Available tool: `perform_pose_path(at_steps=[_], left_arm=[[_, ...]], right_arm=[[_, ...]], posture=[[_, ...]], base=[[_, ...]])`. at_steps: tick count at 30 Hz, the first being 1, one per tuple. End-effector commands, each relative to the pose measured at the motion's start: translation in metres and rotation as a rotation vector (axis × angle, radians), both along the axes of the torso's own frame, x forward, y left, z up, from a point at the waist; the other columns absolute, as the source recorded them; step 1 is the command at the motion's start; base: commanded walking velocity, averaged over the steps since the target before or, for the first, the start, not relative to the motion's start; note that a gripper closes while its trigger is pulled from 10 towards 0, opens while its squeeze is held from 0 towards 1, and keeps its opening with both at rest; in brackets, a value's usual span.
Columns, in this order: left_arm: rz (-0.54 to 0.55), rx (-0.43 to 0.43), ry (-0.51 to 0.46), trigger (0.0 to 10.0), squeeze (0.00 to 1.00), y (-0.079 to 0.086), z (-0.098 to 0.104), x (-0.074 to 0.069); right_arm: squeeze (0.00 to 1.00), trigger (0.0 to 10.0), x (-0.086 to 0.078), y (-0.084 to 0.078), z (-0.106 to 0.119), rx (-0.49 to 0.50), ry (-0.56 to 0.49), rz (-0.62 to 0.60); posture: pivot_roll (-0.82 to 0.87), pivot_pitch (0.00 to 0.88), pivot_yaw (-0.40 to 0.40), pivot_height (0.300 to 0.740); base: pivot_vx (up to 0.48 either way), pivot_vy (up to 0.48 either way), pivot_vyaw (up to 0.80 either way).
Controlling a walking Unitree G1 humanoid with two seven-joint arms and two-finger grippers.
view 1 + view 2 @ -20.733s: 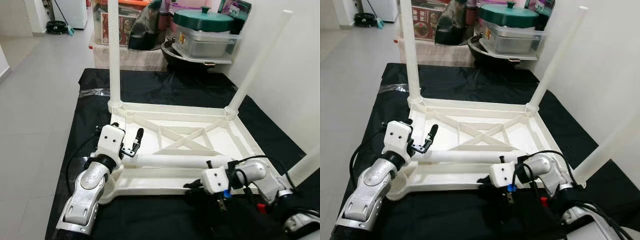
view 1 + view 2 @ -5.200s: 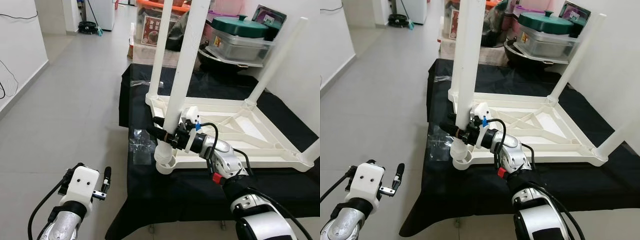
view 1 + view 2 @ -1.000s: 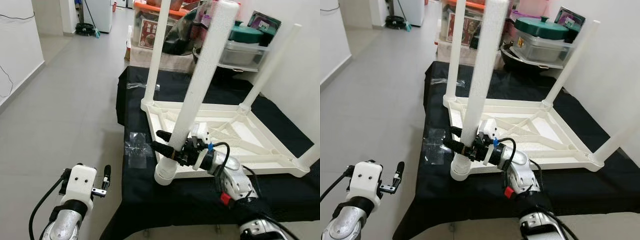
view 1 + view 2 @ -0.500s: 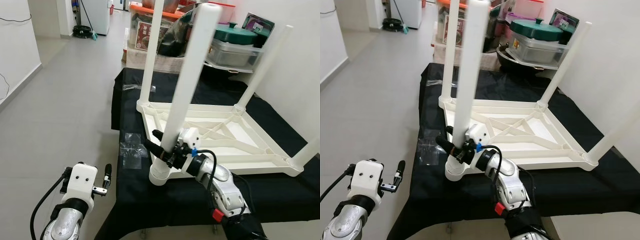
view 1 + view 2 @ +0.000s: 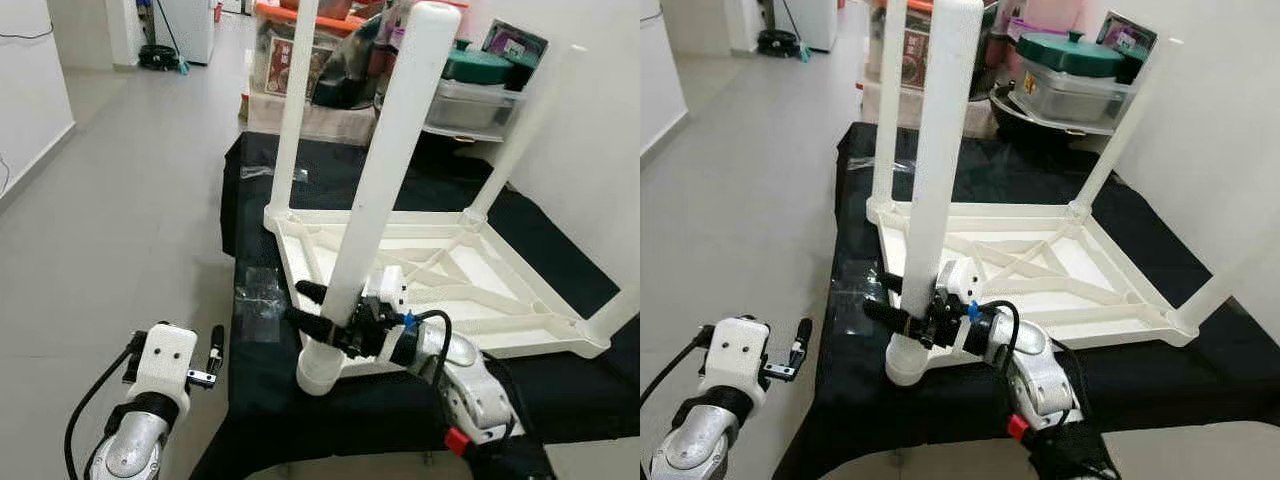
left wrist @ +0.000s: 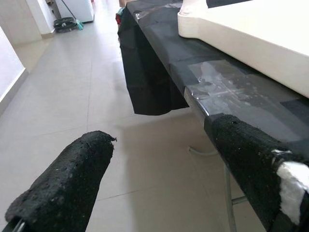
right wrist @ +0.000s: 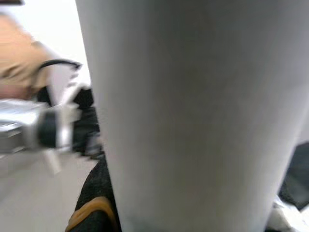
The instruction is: Building children table
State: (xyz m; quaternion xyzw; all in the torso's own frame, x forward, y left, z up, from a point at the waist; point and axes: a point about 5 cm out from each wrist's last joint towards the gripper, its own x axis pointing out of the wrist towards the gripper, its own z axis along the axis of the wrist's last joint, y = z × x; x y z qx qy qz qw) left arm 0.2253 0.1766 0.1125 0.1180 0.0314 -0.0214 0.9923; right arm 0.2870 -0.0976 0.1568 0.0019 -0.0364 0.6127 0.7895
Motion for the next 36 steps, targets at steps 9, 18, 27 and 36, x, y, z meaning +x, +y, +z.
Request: perform_pose_path(at_steps=[9,18,27,36], left_arm=[[0.006,-0.001,0.019,10.0,0.0,0.0,-0.006,-0.004],[0.016,0.001,0.025,10.0,0.0,0.001,-0.007,-0.007],[0.022,0.004,0.032,10.0,0.0,0.004,-0.008,-0.009],[0.017,0.002,0.033,10.0,0.0,0.002,-0.008,-0.008]], right_arm=[[0.0,10.0,-0.005,0.015,-0.021,-0.072,0.105,0.221],[0.0,10.0,-0.001,0.025,-0.02,-0.012,0.135,0.281],[0.0,10.0,-0.001,0.027,-0.021,0.013,0.128,0.256],[0.0,10.0,-0.002,0.033,-0.027,0.123,0.121,0.018]], posture=[[0.21,0.0,-0.198,0.74],[0.22,0.0,-0.207,0.74],[0.22,0.0,-0.203,0.74],[0.21,0.0,-0.192,0.74]], base=[[0.0,0.0,0.0],[0.0,0.0,0.0],[0.0,0.0,0.0],[0.0,0.0,0.0]])
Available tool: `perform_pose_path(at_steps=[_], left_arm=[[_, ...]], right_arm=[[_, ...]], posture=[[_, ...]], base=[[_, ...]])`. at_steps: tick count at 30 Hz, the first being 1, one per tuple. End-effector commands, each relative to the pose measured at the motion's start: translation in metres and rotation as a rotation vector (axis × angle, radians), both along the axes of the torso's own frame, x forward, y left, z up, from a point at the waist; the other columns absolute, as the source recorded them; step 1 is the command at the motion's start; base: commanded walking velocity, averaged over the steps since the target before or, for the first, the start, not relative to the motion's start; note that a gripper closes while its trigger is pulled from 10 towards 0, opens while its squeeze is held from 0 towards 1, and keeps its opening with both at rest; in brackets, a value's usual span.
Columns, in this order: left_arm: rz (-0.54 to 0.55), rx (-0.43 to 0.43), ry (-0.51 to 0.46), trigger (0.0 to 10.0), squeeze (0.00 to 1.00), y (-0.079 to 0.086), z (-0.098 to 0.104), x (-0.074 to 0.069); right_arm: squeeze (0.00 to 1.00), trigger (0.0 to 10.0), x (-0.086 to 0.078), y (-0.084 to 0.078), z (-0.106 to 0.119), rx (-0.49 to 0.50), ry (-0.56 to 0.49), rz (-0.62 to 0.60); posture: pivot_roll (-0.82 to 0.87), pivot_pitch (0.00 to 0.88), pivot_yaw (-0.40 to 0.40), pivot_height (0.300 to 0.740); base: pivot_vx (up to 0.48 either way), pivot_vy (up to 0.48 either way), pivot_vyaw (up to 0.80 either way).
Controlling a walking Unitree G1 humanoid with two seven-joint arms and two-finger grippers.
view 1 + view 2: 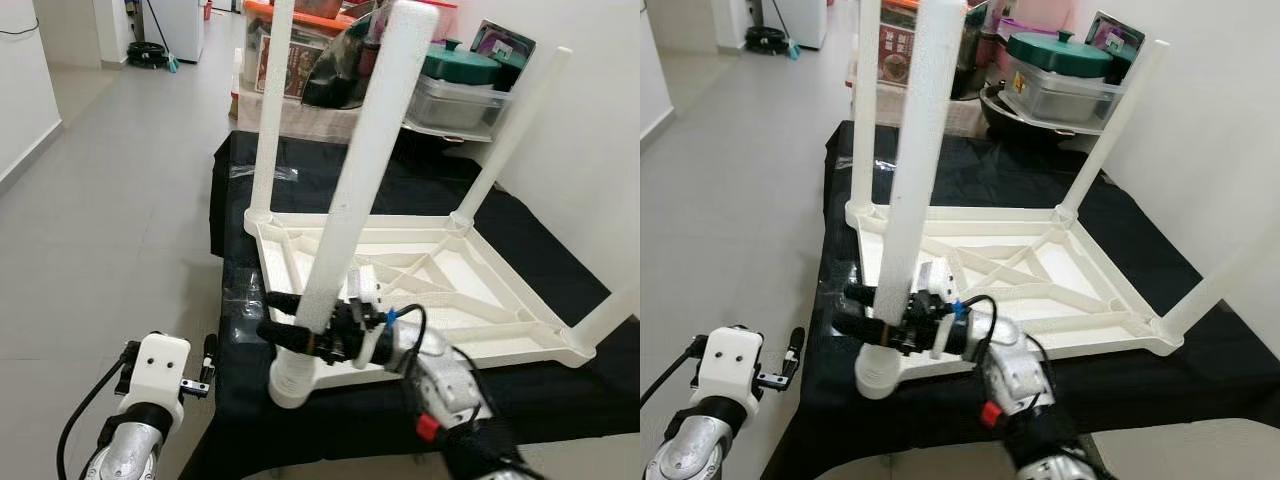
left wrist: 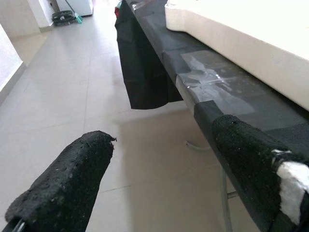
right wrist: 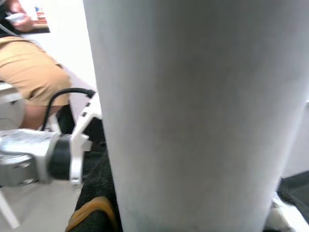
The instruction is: Building children table
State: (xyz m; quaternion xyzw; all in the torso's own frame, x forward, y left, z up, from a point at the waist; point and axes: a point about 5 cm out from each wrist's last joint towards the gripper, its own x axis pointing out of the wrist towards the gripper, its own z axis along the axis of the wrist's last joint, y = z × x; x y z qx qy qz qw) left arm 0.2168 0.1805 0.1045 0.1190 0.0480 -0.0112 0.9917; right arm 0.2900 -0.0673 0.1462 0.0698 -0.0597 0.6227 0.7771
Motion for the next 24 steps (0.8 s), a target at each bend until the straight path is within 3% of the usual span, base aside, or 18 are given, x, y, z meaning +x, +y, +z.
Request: perform_pose_path(at_steps=[1,3,5,9,11,12,13,18,21,24], left_arm=[[-0.007,-0.002,0.002,10.0,0.0,-0.002,0.0,0.001],[-0.008,-0.001,0.001,10.0,0.0,-0.001,0.0,0.001],[-0.008,-0.001,0.001,10.0,0.0,-0.001,0.0,0.001],[-0.007,-0.001,0.0,10.0,0.0,-0.001,-0.001,0.002],[-0.007,-0.001,0.0,10.0,0.0,-0.001,-0.001,0.002],[-0.009,-0.003,0.0,10.0,0.0,-0.002,-0.001,0.002],[-0.009,-0.005,0.0,10.0,0.0,-0.002,-0.001,0.002],[-0.007,-0.007,0.0,10.0,0.0,-0.003,-0.001,0.002],[-0.005,-0.008,-0.002,10.0,0.0,-0.003,-0.001,0.003],[-0.003,-0.007,-0.002,10.0,0.0,-0.003,-0.001,0.003]], right_arm=[[0.0,10.0,-0.005,0.003,-0.016,-0.014,0.077,-0.012],[0.0,10.0,-0.003,0.003,-0.018,-0.015,0.077,-0.101],[0.0,10.0,-0.003,0.003,-0.018,-0.015,0.077,-0.101],[0.0,10.0,0.006,0.0,-0.028,-0.161,0.049,-0.307],[0.0,10.0,0.006,0.0,-0.028,-0.161,0.049,-0.307],[0.0,10.0,0.01,-0.003,-0.031,-0.205,0.053,-0.376],[0.0,10.0,0.016,-0.006,-0.034,-0.228,0.082,-0.468],[0.0,10.0,0.024,-0.012,-0.038,-0.248,0.143,-0.611],[0.0,10.0,0.031,-0.023,-0.046,-0.273,0.188,-0.812],[0.0,10.0,0.032,-0.027,-0.049,-0.297,0.193,-0.871]], posture=[[0.21,0.0,-0.192,0.74],[0.2,0.0,-0.191,0.74],[0.2,0.0,-0.191,0.74],[0.19,0.0,-0.188,0.74],[0.19,0.0,-0.188,0.74],[0.19,0.0,-0.189,0.74],[0.19,0.0,-0.189,0.74],[0.19,0.0,-0.189,0.74],[0.19,0.0,-0.191,0.74],[0.19,0.0,-0.191,0.74]], base=[[0.0,0.0,0.0],[0.0,0.0,0.0],[0.0,0.0,0.0],[0.0,0.0,0.0],[0.0,0.0,0.0],[0.0,0.0,0.0],[0.0,0.0,0.0],[0.0,0.0,0.0],[0.0,0.0,0.0],[0.0,0.0,0.0]])
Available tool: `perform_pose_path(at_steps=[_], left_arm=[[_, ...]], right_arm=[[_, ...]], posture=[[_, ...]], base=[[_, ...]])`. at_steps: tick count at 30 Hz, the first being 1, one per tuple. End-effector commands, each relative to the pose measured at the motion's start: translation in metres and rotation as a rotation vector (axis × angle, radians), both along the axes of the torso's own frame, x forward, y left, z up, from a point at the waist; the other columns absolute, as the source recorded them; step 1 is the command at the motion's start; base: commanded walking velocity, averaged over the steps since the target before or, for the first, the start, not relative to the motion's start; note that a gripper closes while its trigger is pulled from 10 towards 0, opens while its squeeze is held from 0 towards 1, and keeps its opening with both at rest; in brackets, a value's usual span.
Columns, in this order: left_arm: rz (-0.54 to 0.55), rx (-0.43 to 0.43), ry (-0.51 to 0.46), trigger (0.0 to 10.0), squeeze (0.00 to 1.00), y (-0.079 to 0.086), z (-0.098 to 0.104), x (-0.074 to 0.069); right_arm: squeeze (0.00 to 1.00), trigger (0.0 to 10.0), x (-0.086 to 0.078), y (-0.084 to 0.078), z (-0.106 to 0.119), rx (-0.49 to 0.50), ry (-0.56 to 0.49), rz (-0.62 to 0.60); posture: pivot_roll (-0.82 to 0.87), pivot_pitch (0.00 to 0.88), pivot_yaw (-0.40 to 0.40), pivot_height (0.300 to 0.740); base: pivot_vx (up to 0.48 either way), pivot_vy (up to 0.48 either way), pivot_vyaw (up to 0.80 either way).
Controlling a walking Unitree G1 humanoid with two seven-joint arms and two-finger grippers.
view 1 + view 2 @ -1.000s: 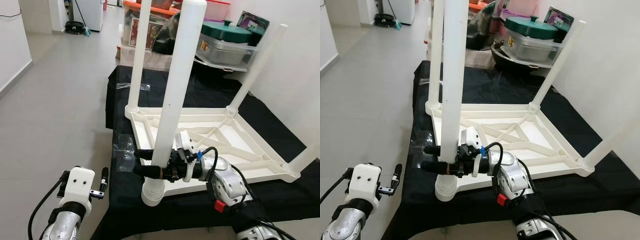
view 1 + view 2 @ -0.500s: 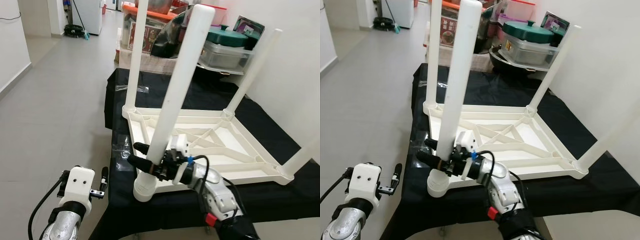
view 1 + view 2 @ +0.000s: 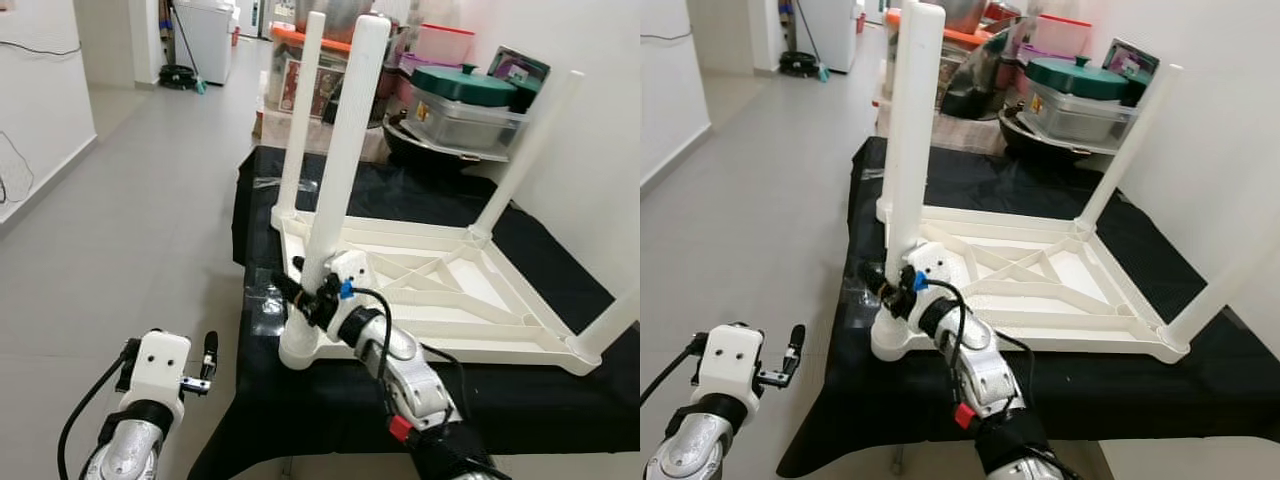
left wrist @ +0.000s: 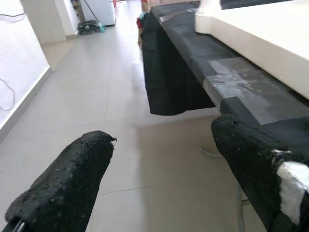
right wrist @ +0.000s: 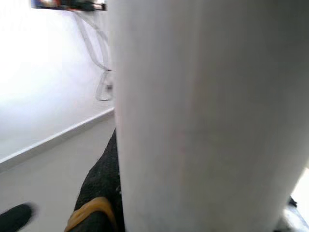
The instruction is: Building children table
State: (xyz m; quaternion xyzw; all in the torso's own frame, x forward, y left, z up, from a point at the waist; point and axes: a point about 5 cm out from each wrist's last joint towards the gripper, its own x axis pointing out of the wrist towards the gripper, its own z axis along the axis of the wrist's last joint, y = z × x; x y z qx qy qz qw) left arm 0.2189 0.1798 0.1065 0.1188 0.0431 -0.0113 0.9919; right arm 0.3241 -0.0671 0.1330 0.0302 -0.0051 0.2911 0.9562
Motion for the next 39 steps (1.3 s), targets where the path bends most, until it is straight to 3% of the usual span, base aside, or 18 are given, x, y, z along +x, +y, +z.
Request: perform_pose_path(at_steps=[1,2,5,8,13,16,20,30,39], left_arm=[[0.0,-0.006,0.008,10.0,0.0,-0.002,-0.003,0.001],[0.002,-0.005,0.008,10.0,0.0,-0.001,-0.003,0.001],[0.003,-0.005,0.008,10.0,0.0,-0.001,-0.003,0.002],[0.009,-0.002,0.008,10.0,0.0,0.0,-0.003,0.003],[0.012,0.002,0.008,10.0,0.0,0.0,-0.003,0.003],[0.015,0.005,0.005,10.0,0.0,0.001,-0.003,0.005],[0.018,0.008,0.003,10.0,0.0,0.002,-0.002,0.006],[0.018,0.01,-0.001,10.0,0.0,0.002,-0.002,0.007],[0.02,0.011,-0.005,10.0,0.0,0.002,-0.002,0.01]], right_arm=[[0.0,10.0,-0.001,-0.032,-0.039,-0.146,0.156,-0.183],[0.0,10.0,0.001,-0.038,-0.041,-0.134,0.175,-0.269],[0.0,10.0,0.003,-0.042,-0.042,-0.124,0.189,-0.327],[0.0,10.0,0.008,-0.061,-0.043,-0.11,0.206,-0.519],[0.0,10.0,0.01,-0.073,-0.043,-0.119,0.207,-0.636],[0.0,10.0,0.01,-0.094,-0.042,-0.099,0.206,-0.828],[0.0,10.0,0.01,-0.108,-0.037,-0.088,0.18,-0.955],[0.0,10.0,0.009,-0.121,-0.029,-0.068,0.122,-1.108],[0.0,10.0,0.005,-0.14,-0.038,-0.063,0.242,-1.38]], posture=[[0.19,0.0,-0.191,0.74],[0.19,0.0,-0.191,0.74],[0.19,0.0,-0.191,0.74],[0.19,0.0,-0.191,0.74],[0.19,0.0,-0.185,0.74],[0.19,0.0,-0.184,0.74],[0.19,0.0,-0.184,0.74],[0.18,0.0,-0.177,0.74],[0.18,0.0,-0.173,0.74]], base=[[0.0,0.0,0.0],[0.0,0.0,0.0],[0.0,0.0,0.0],[0.0,0.0,0.0],[0.0,0.0,0.0],[0.0,0.0,0.0],[0.0,0.0,0.0],[0.0,0.0,0.0],[0.0,0.0,0.0]])
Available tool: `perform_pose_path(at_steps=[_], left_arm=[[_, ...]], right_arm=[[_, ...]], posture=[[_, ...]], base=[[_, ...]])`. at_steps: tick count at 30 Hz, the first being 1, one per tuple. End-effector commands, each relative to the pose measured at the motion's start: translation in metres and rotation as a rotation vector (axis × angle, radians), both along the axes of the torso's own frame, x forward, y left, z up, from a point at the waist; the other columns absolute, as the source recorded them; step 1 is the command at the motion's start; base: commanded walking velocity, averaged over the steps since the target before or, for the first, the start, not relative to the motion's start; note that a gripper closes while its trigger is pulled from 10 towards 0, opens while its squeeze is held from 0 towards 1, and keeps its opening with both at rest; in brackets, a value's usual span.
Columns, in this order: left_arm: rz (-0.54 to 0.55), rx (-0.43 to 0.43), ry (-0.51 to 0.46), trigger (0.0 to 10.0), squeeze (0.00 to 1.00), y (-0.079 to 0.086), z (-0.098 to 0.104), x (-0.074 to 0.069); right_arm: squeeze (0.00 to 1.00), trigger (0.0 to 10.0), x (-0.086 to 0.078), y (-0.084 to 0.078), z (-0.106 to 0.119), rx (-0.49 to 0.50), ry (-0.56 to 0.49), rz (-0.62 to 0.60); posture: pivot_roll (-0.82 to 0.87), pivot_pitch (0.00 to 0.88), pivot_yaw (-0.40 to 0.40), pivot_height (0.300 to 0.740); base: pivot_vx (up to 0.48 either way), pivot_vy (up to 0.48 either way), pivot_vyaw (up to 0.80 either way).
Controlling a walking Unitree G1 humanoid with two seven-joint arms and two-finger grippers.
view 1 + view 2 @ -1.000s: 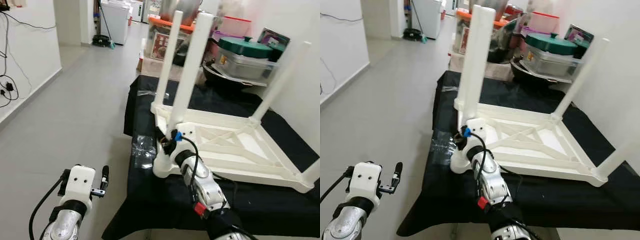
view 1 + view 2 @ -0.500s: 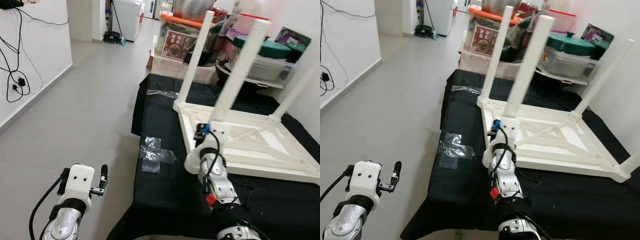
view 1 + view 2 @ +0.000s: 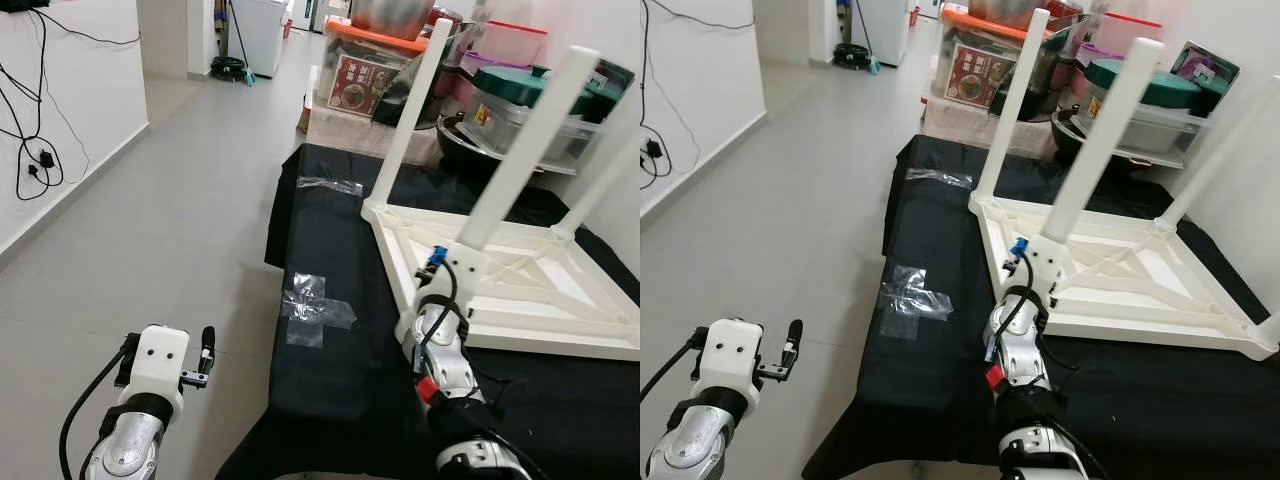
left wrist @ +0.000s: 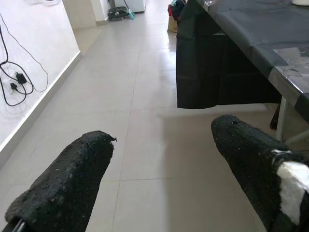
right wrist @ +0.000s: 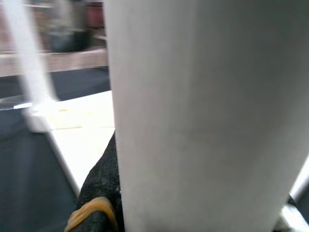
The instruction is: Building children table
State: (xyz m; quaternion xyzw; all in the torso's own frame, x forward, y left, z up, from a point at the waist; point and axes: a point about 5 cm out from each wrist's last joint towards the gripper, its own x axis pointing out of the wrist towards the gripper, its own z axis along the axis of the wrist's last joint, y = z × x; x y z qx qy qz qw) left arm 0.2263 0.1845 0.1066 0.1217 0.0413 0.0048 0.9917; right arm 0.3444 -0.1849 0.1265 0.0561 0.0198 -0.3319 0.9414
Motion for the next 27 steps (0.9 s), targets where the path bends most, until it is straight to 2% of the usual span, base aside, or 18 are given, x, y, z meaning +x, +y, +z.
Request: perform_pose_path(at_steps=[1,6,13,18,24,27], left_arm=[[-0.012,0.003,0.001,10.0,0.0,-0.0026,-0.0017,0.0028],[-0.012,0.003,0.0,10.0,0.0,-0.0031,-0.0018,0.0035],[-0.015,0.003,0.002,10.0,0.0,-0.0038,-0.0029,0.0036],[-0.017,0.004,0.003,10.0,0.0,-0.0038,-0.0037,0.004],[-0.019,0.005,0.003,10.0,0.0,-0.0038,-0.0039,0.0043],[-0.023,0.006,0.002,10.0,0.0,-0.0037,-0.0037,0.0049]], right_arm=[[0.0,10.0,-0.0153,-0.0234,-0.0314,-0.004,0.173,-0.144],[0.0,10.0,-0.0149,-0.0236,-0.0314,-0.008,0.197,-0.189],[0.0,10.0,-0.0116,-0.0185,-0.0342,0.048,0.22,-0.198],[0.0,10.0,-0.0117,-0.0175,-0.034,0.102,0.185,-0.198],[0.0,10.0,-0.012,-0.0176,-0.0336,0.119,0.17,-0.201],[0.0,10.0,-0.0102,-0.0173,-0.0261,0.114,0.113,-0.185]], posture=[[0.18,0.0,-0.173,0.74],[0.18,0.0,-0.175,0.74],[0.18,0.0,-0.177,0.74],[0.18,0.0,-0.178,0.74],[0.18,0.0,-0.174,0.74],[0.17,0.0,-0.171,0.74]], base=[[0.0,0.0,0.0],[0.0,0.0,0.0],[0.0,0.0,0.0],[0.0,0.0,0.0],[0.0,0.0,0.0],[0.0,0.0,0.0]])
